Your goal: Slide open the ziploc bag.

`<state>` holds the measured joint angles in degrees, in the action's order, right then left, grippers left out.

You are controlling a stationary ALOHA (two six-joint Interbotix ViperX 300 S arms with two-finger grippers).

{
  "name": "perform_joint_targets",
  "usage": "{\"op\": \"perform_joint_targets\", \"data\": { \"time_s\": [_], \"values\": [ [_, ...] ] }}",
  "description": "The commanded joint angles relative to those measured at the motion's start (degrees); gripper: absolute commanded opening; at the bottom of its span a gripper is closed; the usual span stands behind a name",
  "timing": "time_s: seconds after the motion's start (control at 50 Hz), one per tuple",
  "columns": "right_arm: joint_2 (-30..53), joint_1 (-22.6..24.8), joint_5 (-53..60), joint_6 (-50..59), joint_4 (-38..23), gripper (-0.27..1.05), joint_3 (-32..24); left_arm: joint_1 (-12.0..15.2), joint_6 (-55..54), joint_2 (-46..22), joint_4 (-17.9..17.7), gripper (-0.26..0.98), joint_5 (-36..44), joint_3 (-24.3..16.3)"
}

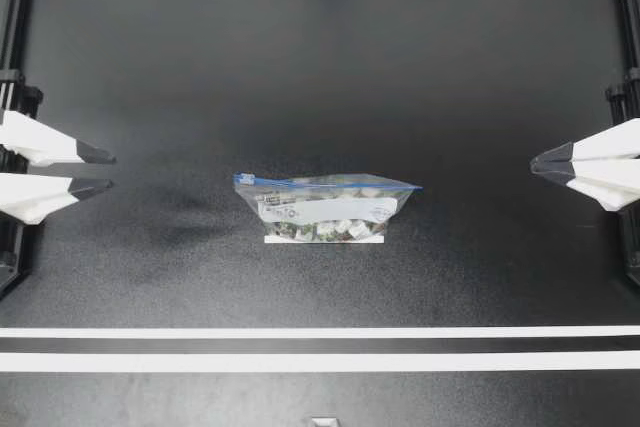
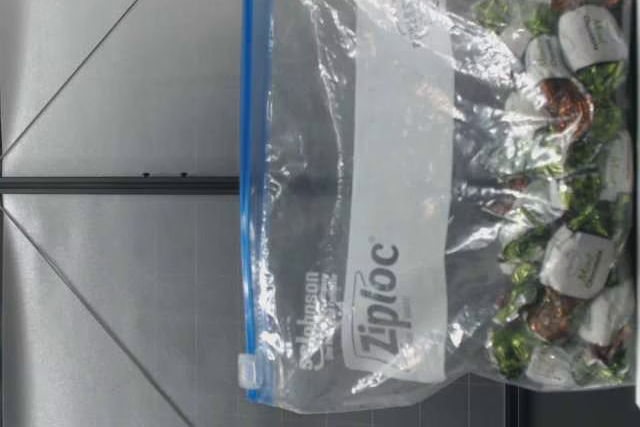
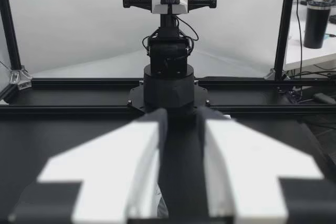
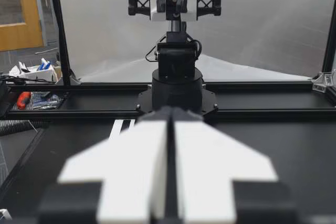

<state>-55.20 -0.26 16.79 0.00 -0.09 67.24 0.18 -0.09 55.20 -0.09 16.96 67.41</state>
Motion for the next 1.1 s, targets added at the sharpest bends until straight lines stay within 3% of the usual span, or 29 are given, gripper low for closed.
{"op": "perform_joint_targets", "data": {
  "time_s": [0.0, 0.3, 0.48, 0.68, 0.88, 1.08],
  "values": [
    [0.3, -0.4, 0.2, -0.1, -0.1, -0.14, -0.3, 0.3, -0.3, -0.9, -0.7, -0.17, 0.2, -0.7],
    [2.8, -1.0, 4.6, -0.4, -0.1, -0.17, 0.2, 1.6, 0.2, -6.3, -1.0, -0.18, 1.4, 2.8],
    [9.4, -4.1, 9.9, -0.3, -0.1, -0.17, -3.2, 6.1, 0.1, -15.5, -2.5, -0.18, 4.7, 4.9],
    [19.4, -6.3, 10.1, -0.3, -0.2, -0.16, -8.7, 6.2, 0.2, -26.0, -3.4, -0.12, 9.4, 4.0],
    [29.3, -7.4, 9.7, -0.7, -0.2, -0.09, -14.9, 6.2, 0.0, -32.8, -3.6, 0.13, 11.0, 1.9],
    [39.2, -7.6, 7.8, -0.8, -1.1, 0.2, -22.4, 6.2, -1.6, -35.2, -3.7, 0.44, 12.7, 1.2]
  ]
}}
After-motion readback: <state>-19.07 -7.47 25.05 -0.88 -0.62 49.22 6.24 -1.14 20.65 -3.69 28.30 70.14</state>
